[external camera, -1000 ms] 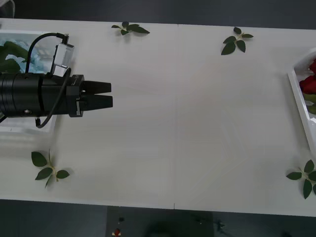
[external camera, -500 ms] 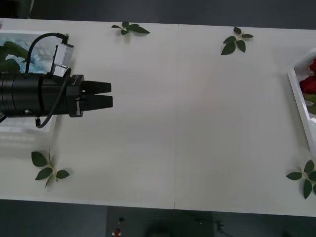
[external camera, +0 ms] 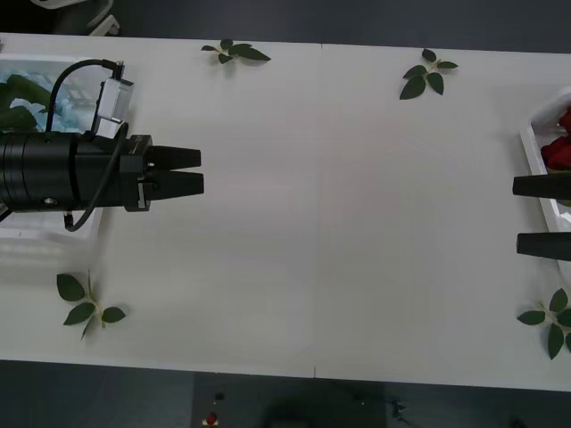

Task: Put the red flowers into the right box and the blue flowers into the left box

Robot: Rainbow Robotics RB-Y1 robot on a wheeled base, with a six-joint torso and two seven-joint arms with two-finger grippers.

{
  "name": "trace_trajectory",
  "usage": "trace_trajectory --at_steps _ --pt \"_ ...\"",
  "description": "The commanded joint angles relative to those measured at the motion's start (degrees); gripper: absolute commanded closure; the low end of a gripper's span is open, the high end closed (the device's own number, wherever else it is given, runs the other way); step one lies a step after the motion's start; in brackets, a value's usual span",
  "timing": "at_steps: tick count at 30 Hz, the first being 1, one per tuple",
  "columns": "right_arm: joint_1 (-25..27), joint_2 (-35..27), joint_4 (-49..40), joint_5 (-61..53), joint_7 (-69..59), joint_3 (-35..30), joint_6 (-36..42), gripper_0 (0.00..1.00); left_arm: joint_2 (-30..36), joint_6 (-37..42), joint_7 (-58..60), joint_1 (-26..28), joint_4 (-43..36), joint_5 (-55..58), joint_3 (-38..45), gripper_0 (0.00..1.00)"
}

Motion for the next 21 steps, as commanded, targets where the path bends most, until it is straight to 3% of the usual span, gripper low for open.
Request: trace_trajectory --at_steps 1,13,21 --pt "1.4 2.1 -4.5 -0.4 1.8 -0.3 -1.9 0.0 0.8 -0.2 -1.9 -1.6 -0.4 0.3 1.6 0.05" --pt "1.3 5.5 -9.6 -0.4 1.8 0.5 -5.0 0.0 0.8 -0.2 -1.9 -1.6 -0.4 0.3 1.6 0.05" --pt "-3.7 5.6 -9.4 1.0 1.8 8.9 -10.8 0.0 0.8 -0.2 -1.9 -1.6 -0.4 0.3 1.6 0.05"
